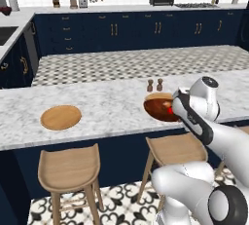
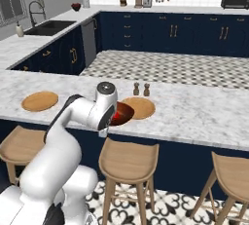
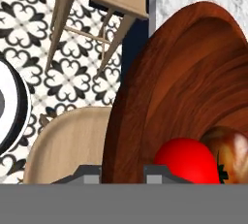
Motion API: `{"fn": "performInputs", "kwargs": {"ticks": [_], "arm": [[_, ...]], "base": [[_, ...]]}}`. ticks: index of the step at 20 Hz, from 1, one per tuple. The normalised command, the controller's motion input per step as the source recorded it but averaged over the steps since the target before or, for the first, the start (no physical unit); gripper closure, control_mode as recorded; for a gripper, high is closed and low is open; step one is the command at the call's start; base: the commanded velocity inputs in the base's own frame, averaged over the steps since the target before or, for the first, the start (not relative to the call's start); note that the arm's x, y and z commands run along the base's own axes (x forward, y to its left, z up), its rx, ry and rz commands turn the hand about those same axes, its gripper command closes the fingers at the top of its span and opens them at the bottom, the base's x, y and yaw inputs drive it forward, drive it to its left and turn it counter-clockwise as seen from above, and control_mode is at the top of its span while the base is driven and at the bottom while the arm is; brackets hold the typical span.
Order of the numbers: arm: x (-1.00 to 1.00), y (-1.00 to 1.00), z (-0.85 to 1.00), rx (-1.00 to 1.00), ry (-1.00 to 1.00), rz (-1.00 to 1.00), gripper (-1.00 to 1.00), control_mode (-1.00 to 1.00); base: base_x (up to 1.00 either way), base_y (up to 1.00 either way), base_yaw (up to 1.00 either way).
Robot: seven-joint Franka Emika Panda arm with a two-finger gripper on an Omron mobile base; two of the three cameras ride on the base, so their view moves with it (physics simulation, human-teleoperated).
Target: Pick the chicken drumstick and tomato from their plates and place them in the bowl. Then put the bowl in the fridge.
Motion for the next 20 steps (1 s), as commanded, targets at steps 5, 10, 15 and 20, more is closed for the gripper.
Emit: {"fn": "performInputs", "kwargs": {"ticks": [5,10,15,20], "arm": [[0.00,0.00,0.00,0.00,0.00,0.00,1.00,1.00],[0.00,0.00,0.00,0.00,0.00,0.00,1.00,1.00],[0.00,0.00,0.00,0.00,0.00,0.00,1.00,1.00],[0.00,0.00,0.00,0.00,0.00,0.00,1.00,1.00]], "base": [[-0.96,0.00,0.00],[-0.38,0.00,-0.56],[0.00,0.07,-0.85],[0.00,0.10,-0.90]]}}
